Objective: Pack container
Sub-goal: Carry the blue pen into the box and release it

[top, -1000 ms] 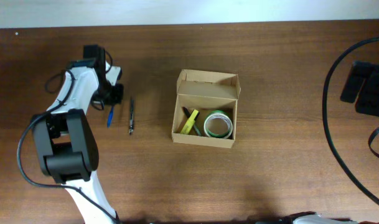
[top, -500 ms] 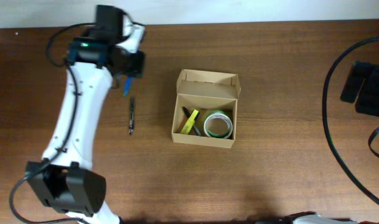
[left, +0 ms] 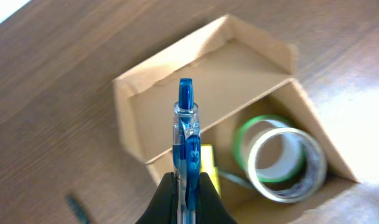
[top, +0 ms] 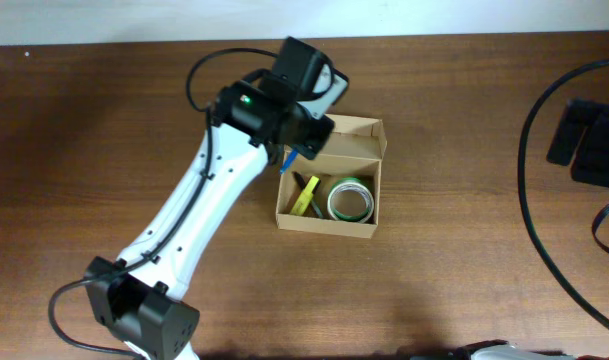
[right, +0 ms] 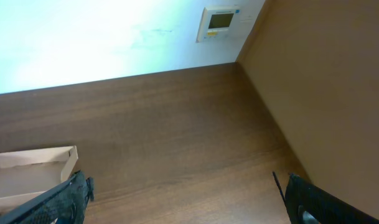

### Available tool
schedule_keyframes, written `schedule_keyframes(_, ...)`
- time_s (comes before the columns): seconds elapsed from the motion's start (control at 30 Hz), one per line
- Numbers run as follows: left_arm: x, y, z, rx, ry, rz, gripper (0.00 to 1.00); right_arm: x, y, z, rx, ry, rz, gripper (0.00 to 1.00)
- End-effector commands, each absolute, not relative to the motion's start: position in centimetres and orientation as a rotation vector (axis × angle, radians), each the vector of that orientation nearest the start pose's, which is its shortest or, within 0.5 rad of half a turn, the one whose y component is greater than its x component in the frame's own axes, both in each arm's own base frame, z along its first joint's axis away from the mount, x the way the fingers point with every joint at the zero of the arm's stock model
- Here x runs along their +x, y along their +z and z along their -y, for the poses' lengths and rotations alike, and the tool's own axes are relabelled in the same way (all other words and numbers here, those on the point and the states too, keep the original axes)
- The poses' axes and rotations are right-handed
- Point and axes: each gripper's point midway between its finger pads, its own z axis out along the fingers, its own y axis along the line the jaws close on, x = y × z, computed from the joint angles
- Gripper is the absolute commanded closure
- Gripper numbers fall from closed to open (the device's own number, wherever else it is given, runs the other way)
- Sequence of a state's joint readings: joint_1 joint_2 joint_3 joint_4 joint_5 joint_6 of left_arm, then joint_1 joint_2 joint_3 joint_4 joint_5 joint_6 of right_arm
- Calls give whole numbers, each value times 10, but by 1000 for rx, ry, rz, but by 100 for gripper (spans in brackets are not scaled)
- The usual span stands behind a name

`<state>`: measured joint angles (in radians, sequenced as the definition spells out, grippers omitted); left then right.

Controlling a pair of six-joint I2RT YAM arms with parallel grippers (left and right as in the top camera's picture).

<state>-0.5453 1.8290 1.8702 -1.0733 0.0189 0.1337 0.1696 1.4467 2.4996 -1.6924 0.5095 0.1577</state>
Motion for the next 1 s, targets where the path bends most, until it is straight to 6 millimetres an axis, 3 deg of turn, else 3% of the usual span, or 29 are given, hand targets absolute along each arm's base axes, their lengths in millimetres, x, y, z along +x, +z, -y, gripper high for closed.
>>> schedule_keyframes(0.0, 380, 216, 249, 929, -180, -2475, 98, 246, 482, 44, 272, -371, -2133, 1)
schedule_keyframes(0.4, 346, 160, 270, 1468, -227, -2365, 98, 246, 482, 44, 272, -371, -2134, 1)
schedule_keyframes(0.97, 330, 102, 288, 1988, -360, -2080, 99, 246, 482, 44, 272, -372, -2133, 1)
